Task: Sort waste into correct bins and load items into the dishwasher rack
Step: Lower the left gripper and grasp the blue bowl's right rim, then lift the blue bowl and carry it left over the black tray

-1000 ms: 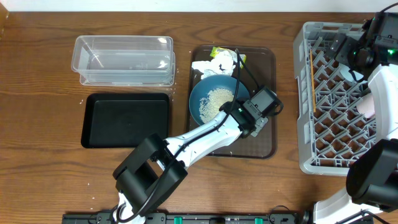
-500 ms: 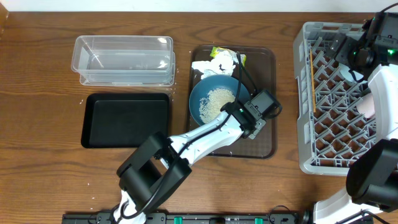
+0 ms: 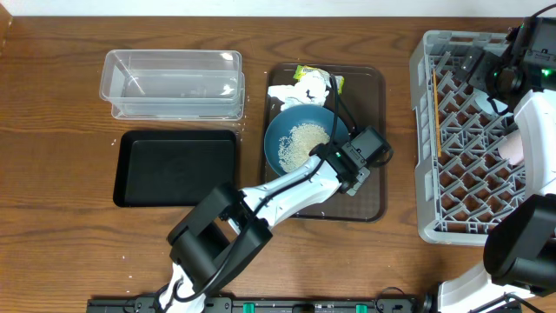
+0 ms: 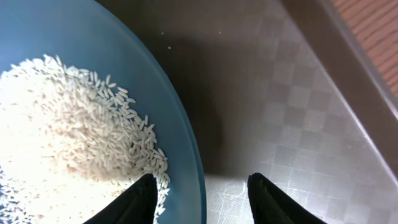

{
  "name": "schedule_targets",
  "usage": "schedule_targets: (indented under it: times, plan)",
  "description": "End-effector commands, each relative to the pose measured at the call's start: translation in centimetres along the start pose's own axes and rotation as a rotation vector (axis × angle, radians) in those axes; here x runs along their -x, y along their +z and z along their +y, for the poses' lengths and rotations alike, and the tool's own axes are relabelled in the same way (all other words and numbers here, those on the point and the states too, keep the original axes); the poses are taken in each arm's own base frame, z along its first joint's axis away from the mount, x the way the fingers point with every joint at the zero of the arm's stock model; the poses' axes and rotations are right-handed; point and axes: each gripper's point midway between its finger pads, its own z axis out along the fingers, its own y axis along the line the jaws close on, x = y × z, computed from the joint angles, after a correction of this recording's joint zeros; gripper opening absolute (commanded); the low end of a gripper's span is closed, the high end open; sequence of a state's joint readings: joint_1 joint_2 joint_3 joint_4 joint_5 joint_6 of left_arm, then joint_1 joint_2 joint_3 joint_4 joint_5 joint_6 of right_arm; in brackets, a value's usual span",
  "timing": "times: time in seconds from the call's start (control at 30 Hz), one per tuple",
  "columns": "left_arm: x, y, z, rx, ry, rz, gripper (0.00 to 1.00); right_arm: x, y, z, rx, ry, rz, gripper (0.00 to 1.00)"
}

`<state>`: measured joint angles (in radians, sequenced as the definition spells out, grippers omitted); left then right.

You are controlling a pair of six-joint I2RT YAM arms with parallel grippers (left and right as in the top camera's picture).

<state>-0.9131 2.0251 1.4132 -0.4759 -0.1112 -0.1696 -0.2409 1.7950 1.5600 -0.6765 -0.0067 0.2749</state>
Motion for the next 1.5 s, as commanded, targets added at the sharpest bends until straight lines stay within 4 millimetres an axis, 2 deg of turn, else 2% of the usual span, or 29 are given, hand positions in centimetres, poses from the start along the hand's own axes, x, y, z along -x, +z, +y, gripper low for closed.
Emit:
schedule_targets:
  times: [0.0, 0.13, 0.4, 0.57, 0.63, 1.0, 1.47]
  plan:
    - [-1.4, 1.2, 0.0, 0.012, -0.021, 0.046, 0.5, 0.4, -0.7, 0.0, -0.002, 0.009, -0.018, 0.99]
    - [-1.4, 1.2, -0.1, 0.005, -0.024, 0.048, 0.47, 0.4, -0.7, 0.0, -0.002, 0.009, -0.018, 0.99]
    - [-1.4, 1.2, -0.1, 0.005, -0.024, 0.048, 0.28, 0.4, -0.7, 0.0, -0.002, 0.009, -0.018, 0.99]
    - [-1.2, 0.9, -0.1, 0.003, -0.025, 0.038, 0.1, 0.4, -0.7, 0.0, -0.002, 0.009, -0.018, 0.99]
    - [-0.9, 0.6, -0.1, 0.001, -0.026, 0.03, 0.06, 0.4, -0.7, 0.0, -0.002, 0.009, -0.018, 0.99]
    - [0.8, -2.2, -0.1, -0.011, -0.034, -0.016, 0.06, 0.4, -0.7, 0.0, -0.002, 0.009, -0.018, 0.99]
    - [3.4, -9.6, 0.7, -0.045, -0.06, -0.149, 0.06, 0.4, -0.7, 0.0, -0.002, 0.009, -0.018, 0.99]
